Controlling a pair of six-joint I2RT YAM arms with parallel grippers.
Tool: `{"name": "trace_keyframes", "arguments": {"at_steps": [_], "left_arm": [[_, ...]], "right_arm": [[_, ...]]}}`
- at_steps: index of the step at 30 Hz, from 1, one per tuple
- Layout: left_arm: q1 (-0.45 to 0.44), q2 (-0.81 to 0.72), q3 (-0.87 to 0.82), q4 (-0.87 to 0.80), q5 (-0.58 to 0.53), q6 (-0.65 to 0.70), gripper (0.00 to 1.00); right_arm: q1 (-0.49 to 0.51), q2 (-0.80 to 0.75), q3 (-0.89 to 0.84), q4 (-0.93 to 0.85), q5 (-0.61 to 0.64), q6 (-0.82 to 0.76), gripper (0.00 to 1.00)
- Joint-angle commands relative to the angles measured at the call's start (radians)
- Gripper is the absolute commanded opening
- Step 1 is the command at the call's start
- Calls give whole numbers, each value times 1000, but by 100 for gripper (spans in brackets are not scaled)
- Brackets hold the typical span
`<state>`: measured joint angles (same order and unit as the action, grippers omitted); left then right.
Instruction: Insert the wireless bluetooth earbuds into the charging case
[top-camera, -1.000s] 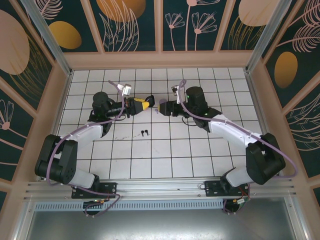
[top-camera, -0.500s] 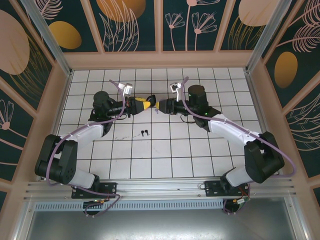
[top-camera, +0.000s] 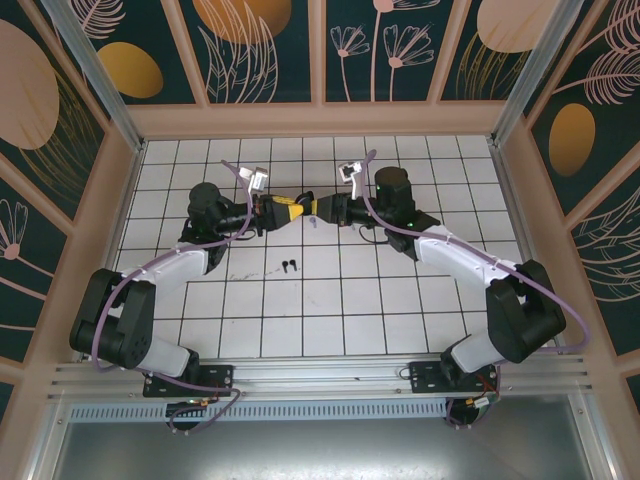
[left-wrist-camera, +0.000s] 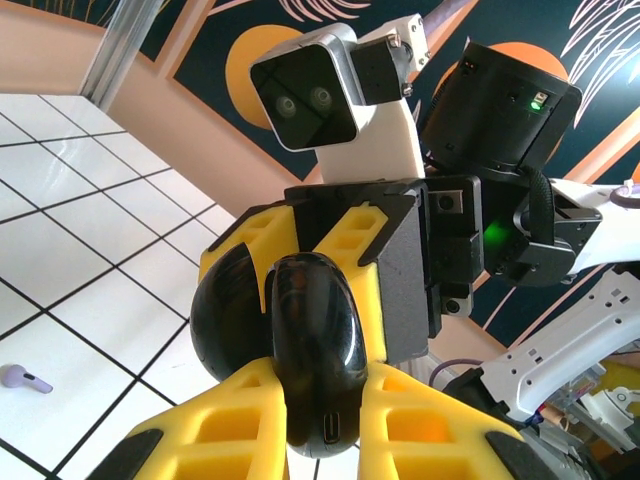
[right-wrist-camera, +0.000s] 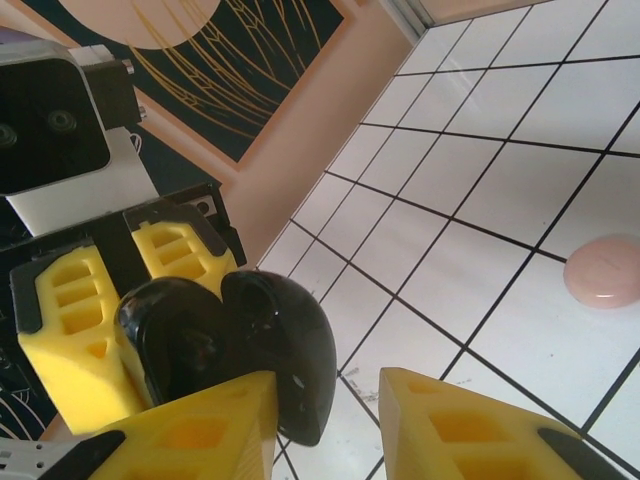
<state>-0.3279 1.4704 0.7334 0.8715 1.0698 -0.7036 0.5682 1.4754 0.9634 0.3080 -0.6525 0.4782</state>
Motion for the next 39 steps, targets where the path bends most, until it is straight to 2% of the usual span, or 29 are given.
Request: {"name": "trace_keyframes", "arguments": {"at_steps": [1, 10, 17, 18, 20, 25, 33, 39], "left_arm": [[-7, -5, 29, 41, 21, -5, 0], [-10, -3, 35, 41, 13, -5, 0], [-18, 11, 42, 33, 3, -6, 0], [-17, 14, 43, 30, -3, -5, 5], [-17, 19, 42, 9, -38, 6, 28], [-17, 34, 63, -55, -136, 55, 52], [-18, 52, 202, -291, -181, 222, 57], [-17, 127, 423, -685, -93, 472, 58]], "right_arm": [[-11, 18, 35, 28, -2, 2, 30], [-11, 29, 28, 34, -13, 7, 22], [-8, 31, 44, 41, -24, 17, 0], [-9, 29, 48, 34, -22, 17, 0], [-10, 25, 58, 6, -5, 8, 0], [-16, 17, 91, -125, 91, -51, 0], [-65, -23, 130, -336, 213, -181, 0], [-62, -36, 186, -514, 315, -367, 0]]}}
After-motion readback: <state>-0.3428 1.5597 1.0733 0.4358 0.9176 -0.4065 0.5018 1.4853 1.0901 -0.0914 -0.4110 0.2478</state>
